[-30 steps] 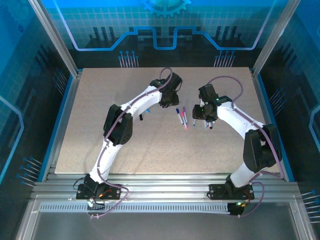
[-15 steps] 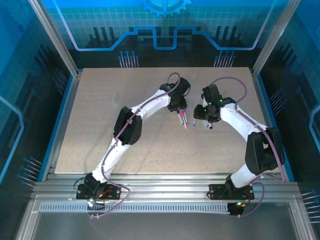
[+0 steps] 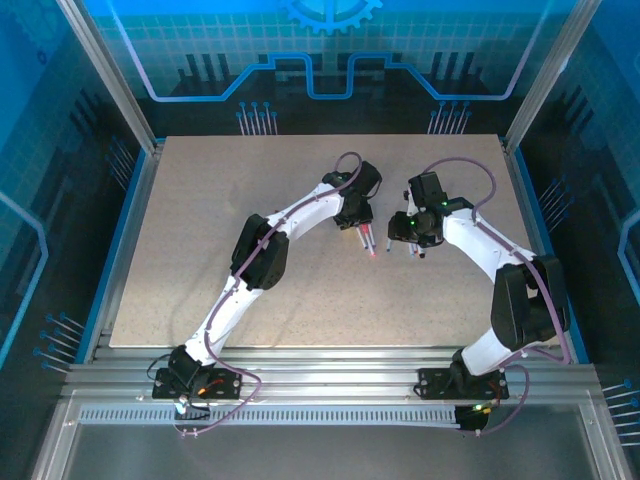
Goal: Open the pen caps
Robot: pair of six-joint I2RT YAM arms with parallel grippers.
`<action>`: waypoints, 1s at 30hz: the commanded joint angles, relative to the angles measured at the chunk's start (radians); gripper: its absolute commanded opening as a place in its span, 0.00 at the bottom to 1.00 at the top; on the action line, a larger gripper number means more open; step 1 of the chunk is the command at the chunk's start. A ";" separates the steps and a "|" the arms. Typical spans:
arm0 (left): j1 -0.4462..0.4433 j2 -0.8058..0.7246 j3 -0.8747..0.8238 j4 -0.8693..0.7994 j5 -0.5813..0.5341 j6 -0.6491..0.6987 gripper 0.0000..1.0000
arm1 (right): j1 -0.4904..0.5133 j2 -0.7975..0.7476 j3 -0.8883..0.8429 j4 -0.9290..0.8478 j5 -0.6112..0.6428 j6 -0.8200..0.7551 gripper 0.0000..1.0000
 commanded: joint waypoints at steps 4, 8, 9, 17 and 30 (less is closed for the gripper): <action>0.004 0.028 -0.009 -0.039 -0.023 -0.020 0.34 | -0.017 0.002 -0.018 0.017 -0.037 0.007 0.40; 0.018 0.027 -0.030 -0.035 -0.018 -0.015 0.33 | -0.020 0.008 -0.018 0.025 -0.045 0.009 0.40; 0.024 0.027 -0.034 -0.037 -0.014 -0.015 0.32 | -0.021 0.013 -0.017 0.025 -0.048 0.010 0.40; 0.060 0.039 -0.047 -0.035 0.010 -0.007 0.31 | -0.023 0.033 -0.014 0.034 -0.057 0.013 0.39; 0.053 0.007 -0.109 0.006 0.052 0.019 0.25 | -0.025 0.026 -0.029 0.041 -0.063 0.021 0.38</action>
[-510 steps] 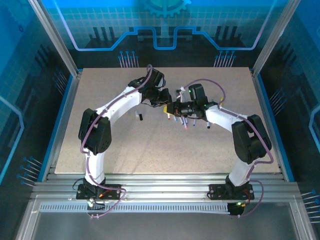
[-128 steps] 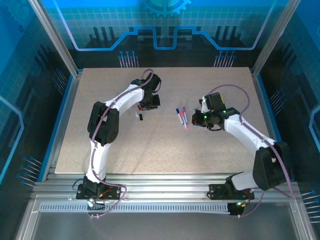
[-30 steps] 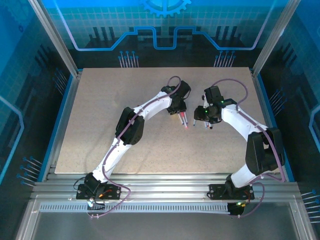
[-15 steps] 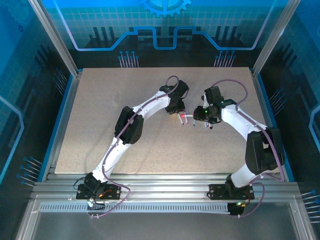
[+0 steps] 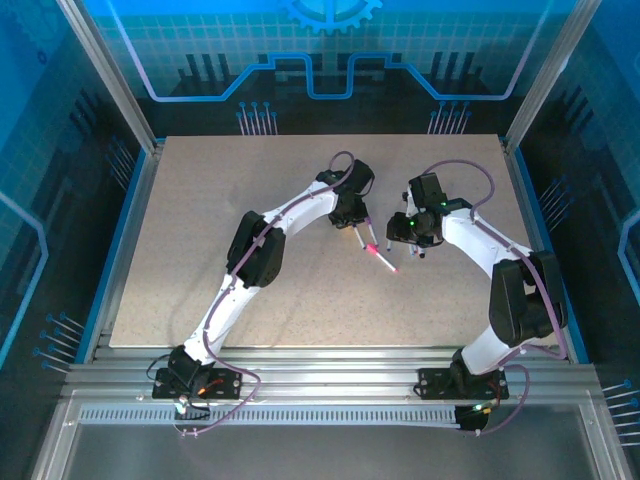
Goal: Open the pen caps
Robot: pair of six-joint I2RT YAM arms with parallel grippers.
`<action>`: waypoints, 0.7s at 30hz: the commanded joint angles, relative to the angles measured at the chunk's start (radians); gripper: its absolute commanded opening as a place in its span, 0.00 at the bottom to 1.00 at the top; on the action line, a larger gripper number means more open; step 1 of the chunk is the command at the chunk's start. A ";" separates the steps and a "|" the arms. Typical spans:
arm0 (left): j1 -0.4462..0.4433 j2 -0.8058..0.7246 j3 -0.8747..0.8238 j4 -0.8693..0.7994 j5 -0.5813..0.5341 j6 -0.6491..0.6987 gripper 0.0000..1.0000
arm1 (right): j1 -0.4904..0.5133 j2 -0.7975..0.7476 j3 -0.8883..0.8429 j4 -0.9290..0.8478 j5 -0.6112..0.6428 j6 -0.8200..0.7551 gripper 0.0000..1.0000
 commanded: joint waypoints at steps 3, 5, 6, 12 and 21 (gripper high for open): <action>0.007 0.028 -0.048 -0.030 0.007 0.026 0.21 | -0.013 -0.005 -0.025 0.015 -0.024 0.020 0.38; 0.005 0.031 -0.048 -0.028 0.012 0.029 0.19 | -0.012 -0.009 -0.031 0.018 -0.027 0.022 0.38; 0.003 0.032 -0.046 -0.028 0.015 0.032 0.17 | -0.010 -0.011 -0.033 0.018 -0.029 0.022 0.38; 0.007 0.023 -0.041 -0.045 0.006 0.062 0.00 | 0.000 -0.009 -0.054 0.044 -0.066 0.032 0.38; 0.069 -0.147 -0.116 -0.041 0.042 0.155 0.00 | 0.054 0.021 -0.059 0.183 -0.226 0.078 0.37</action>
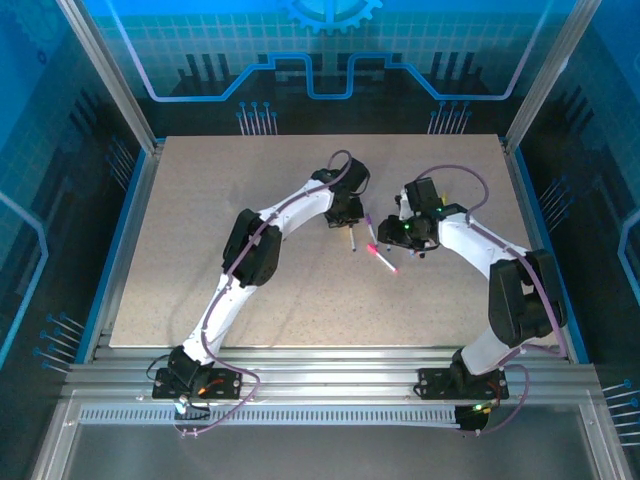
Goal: Open the pen caps
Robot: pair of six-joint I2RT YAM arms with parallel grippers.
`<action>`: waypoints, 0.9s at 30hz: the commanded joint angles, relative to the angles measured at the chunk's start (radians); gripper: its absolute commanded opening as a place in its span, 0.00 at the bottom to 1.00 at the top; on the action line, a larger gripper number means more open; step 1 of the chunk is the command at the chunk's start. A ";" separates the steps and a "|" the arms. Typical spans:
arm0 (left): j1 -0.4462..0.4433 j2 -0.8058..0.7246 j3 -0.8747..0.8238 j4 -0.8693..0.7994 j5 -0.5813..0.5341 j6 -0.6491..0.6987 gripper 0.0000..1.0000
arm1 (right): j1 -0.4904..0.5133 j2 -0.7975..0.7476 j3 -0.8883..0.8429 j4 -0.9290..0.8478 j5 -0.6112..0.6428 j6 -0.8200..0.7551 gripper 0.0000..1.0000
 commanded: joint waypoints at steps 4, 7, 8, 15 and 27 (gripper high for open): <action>0.068 -0.217 -0.160 0.041 0.104 0.054 0.00 | 0.038 0.043 -0.028 0.215 -0.222 0.090 0.49; 0.071 -0.281 -0.213 0.076 0.159 0.054 0.00 | 0.054 0.078 -0.014 0.273 -0.269 0.118 0.50; 0.071 -0.293 -0.223 0.080 0.173 0.053 0.00 | 0.061 0.090 -0.007 0.283 -0.280 0.121 0.50; 0.071 -0.381 -0.331 0.152 0.238 0.026 0.00 | 0.083 0.143 0.008 0.413 -0.377 0.209 0.49; 0.071 -0.413 -0.367 0.169 0.243 0.022 0.00 | 0.086 0.127 -0.009 0.476 -0.396 0.276 0.48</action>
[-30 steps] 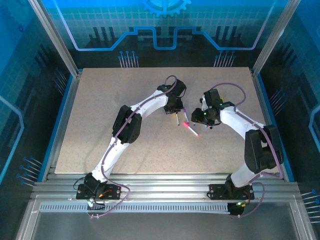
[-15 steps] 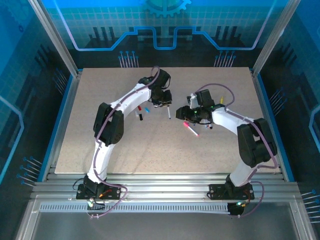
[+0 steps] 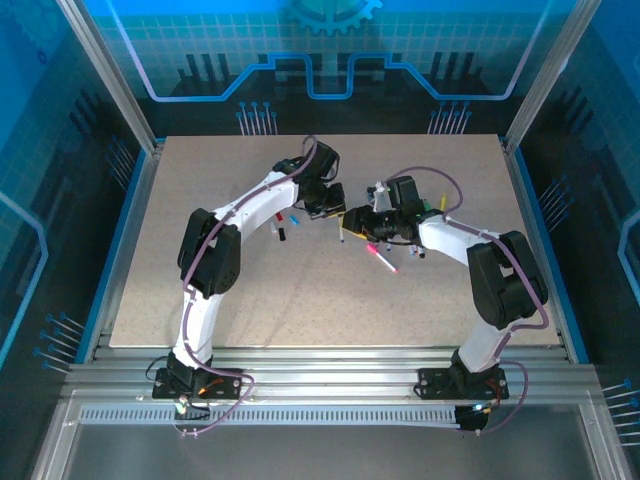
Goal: Open the pen caps
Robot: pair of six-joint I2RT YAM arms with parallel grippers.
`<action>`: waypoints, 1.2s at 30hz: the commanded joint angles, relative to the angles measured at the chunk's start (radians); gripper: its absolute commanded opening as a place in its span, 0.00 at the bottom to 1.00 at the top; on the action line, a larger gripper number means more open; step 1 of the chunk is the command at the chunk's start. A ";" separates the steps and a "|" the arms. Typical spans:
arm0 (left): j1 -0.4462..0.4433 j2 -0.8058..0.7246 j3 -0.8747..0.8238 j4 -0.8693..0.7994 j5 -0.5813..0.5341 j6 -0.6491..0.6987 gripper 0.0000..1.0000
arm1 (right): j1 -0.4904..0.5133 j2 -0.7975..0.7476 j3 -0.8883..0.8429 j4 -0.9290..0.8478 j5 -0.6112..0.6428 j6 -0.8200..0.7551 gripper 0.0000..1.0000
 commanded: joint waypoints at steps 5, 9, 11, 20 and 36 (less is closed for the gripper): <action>-0.004 -0.045 -0.016 0.031 0.045 -0.018 0.00 | 0.032 0.012 0.013 0.051 -0.044 0.024 0.49; -0.004 -0.054 -0.020 0.037 0.050 -0.019 0.00 | 0.037 0.046 0.025 0.059 -0.047 0.029 0.46; -0.004 -0.057 -0.023 0.037 0.050 -0.021 0.00 | 0.040 0.059 0.035 0.058 -0.050 0.035 0.39; 0.001 -0.054 -0.046 0.030 0.032 -0.025 0.00 | 0.042 0.053 0.029 0.056 -0.046 0.032 0.00; 0.004 -0.018 -0.042 0.022 0.032 -0.034 0.26 | 0.053 0.026 0.018 0.069 -0.058 0.023 0.00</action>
